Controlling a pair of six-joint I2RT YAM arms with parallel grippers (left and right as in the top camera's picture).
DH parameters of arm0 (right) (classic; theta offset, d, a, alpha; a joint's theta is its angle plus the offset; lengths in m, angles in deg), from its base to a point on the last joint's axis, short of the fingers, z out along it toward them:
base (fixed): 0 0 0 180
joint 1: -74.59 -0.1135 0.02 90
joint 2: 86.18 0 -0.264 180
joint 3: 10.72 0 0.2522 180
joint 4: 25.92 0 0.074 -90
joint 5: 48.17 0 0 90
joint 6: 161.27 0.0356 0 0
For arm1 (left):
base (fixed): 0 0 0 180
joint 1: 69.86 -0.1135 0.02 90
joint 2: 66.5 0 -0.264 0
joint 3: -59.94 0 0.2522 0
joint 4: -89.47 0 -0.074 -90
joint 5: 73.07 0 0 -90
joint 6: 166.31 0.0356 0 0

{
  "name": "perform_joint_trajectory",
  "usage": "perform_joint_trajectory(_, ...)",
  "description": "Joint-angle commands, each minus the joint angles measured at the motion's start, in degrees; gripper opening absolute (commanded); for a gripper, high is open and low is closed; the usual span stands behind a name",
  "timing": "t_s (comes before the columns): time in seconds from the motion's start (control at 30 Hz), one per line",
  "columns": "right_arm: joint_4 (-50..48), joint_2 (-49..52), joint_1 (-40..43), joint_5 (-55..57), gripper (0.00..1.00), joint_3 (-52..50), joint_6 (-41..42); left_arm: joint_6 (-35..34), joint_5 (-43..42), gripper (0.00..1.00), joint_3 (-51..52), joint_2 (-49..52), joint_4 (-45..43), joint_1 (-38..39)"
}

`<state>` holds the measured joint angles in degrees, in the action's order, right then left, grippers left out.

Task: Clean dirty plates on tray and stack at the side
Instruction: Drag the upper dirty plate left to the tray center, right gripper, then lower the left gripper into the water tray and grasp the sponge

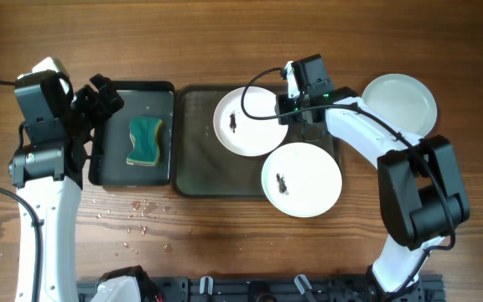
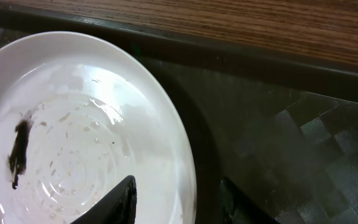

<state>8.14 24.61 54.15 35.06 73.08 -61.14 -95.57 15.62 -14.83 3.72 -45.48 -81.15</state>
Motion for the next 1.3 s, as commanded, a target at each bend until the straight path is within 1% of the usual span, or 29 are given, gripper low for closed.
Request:
perform_joint_trajectory(0.0,0.11,-0.52,-0.22,0.76,0.45,0.57,-1.05,-0.70,0.52,1.00,-0.39,-0.09,-0.79,-0.22)
perform_joint_trajectory(0.1,0.09,-0.52,-0.22,-0.17,0.60,0.57,-1.07,-0.72,0.55,1.00,-0.39,-0.09,-0.52,-0.24)
perform_joint_trajectory(0.17,0.09,-0.52,-0.22,-0.72,0.68,0.57,-1.03,-0.72,0.55,1.00,-0.39,-0.09,-0.50,-0.24)
perform_joint_trajectory(0.23,0.09,-0.52,-0.22,-0.70,0.73,0.57,-1.05,-0.72,0.55,1.00,-0.39,-0.09,-0.37,-0.24)
perform_joint_trajectory(0.33,0.04,-0.52,-0.22,-0.70,0.77,0.57,-1.07,-0.72,0.52,1.00,-0.39,-0.09,-0.37,-0.24)
perform_joint_trajectory(0.4,0.02,-0.52,-0.22,-0.70,0.78,0.57,-1.03,-0.98,-1.33,1.00,-0.39,-0.09,-0.07,-0.17)
perform_joint_trajectory(0.43,0.04,-0.52,-0.22,-0.70,0.78,0.57,-1.03,-0.96,-4.81,1.00,-0.39,-0.11,1.51,-0.17)
perform_joint_trajectory(0.5,0.04,-0.52,-0.22,-0.70,0.79,0.57,-1.01,-0.94,-11.69,1.00,-0.39,-0.09,7.08,-0.17)
perform_joint_trajectory(0.57,0.04,-0.52,-0.22,-0.70,0.79,0.57,-1.03,-0.94,-15.23,1.00,-0.33,0.13,11.32,-0.17)
perform_joint_trajectory(0.67,0.00,-0.52,-0.22,-0.70,0.79,0.57,-1.03,-0.68,-15.82,1.00,0.20,0.26,16.68,-0.17)
perform_joint_trajectory(0.73,-0.15,-0.52,-0.22,-0.70,0.79,0.57,-0.96,2.75,-15.85,1.00,0.42,0.42,19.67,-0.09)
perform_joint_trajectory(0.87,-0.17,-0.52,-0.22,-0.70,0.79,0.57,-0.96,9.29,-15.76,0.85,0.44,0.70,22.86,-0.07)
perform_joint_trajectory(0.97,-0.17,-0.52,-0.22,-0.70,0.79,0.57,-0.96,12.68,-15.63,0.82,0.94,1.38,23.65,-0.09)
perform_joint_trajectory(1.03,-0.15,-0.52,-0.22,-0.70,0.79,0.57,-0.96,13.27,-15.67,0.80,1.31,1.97,23.61,-0.07)
perform_joint_trajectory(1.07,-0.17,-0.52,-0.22,-0.70,0.79,0.57,-0.98,13.27,-15.89,0.85,1.36,2.38,23.52,-0.07)
perform_joint_trajectory(1.1,-0.15,-0.52,-0.22,-0.70,0.79,0.57,-0.98,12.98,-16.00,0.97,1.36,2.80,23.41,-0.07)
perform_joint_trajectory(1.13,-0.15,-0.52,-0.22,-0.70,0.79,0.57,-0.98,12.83,-16.59,1.00,1.36,3.13,22.86,-0.09)
perform_joint_trajectory(1.27,-0.15,-0.52,-0.22,-0.70,0.79,0.57,-0.96,12.83,-17.44,1.00,1.36,3.30,20.50,-0.07)
